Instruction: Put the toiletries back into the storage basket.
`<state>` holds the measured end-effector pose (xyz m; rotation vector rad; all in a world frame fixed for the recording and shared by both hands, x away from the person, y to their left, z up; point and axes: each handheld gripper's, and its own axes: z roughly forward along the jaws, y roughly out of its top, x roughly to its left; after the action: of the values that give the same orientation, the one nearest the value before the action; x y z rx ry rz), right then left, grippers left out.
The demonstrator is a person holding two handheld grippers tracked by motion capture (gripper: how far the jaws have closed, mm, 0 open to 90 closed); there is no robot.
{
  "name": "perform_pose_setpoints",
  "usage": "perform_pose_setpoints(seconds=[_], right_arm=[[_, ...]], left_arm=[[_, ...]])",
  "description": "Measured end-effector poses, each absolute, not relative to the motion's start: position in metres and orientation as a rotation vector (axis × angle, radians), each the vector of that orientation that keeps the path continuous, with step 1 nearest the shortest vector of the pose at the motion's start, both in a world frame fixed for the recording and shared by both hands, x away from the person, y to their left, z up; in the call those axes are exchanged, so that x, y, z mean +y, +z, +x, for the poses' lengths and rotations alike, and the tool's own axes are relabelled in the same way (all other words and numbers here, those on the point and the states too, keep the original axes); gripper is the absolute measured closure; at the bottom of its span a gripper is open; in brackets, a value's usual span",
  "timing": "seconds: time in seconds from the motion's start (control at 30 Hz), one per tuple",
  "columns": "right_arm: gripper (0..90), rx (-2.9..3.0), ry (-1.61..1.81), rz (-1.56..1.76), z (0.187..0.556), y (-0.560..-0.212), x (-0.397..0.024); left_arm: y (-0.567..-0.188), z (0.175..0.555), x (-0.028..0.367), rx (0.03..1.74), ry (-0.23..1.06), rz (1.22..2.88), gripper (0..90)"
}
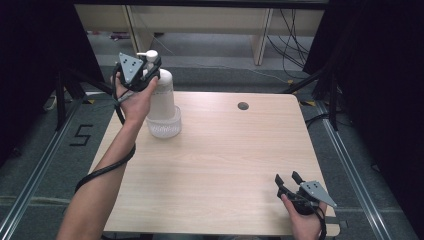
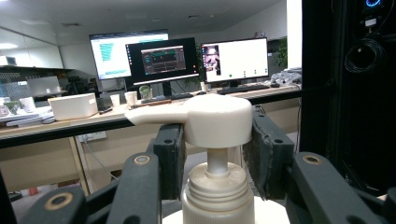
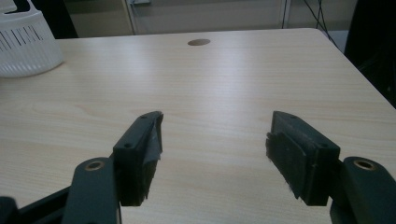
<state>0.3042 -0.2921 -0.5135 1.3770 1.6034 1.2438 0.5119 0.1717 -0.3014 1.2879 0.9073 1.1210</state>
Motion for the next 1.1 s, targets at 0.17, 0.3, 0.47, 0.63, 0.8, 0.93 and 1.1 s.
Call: perform_pose_setpoints(seconds=[0.17,0.3,0.47,0.63,0.8,0.93,1.1], right_arm=[[35.6,1.604,1.251,1.383,0.304,-0.514,-0.292],[35.6,1.601,1.256,1.394,0.304,-0.514,-0.291],[35.6,1.602,1.257,1.395,0.304,-0.514,-0.291],[35.6,1.602,1.257,1.393,0.304,-0.514,-0.291],[35.5,1.604,1.260,1.399,0.304,-0.514,-0.290],[35.5,1.610,1.237,1.407,0.303,-0.513,-0.290],[35.5,1.604,1.236,1.411,0.304,-0.513,-0.290]], left_arm=[[-0.303,0.515,0.172,0.912,1.120,1.290,59.1],[-0.304,0.518,0.172,0.918,1.121,1.293,59.2],[-0.306,0.522,0.171,0.916,1.122,1.301,59.1],[-0.309,0.526,0.171,0.928,1.120,1.307,59.1],[-0.314,0.529,0.172,0.941,1.112,1.318,59.2],[-0.318,0.531,0.172,0.950,1.104,1.321,59.1],[-0.324,0.534,0.171,0.964,1.097,1.336,59.2]])
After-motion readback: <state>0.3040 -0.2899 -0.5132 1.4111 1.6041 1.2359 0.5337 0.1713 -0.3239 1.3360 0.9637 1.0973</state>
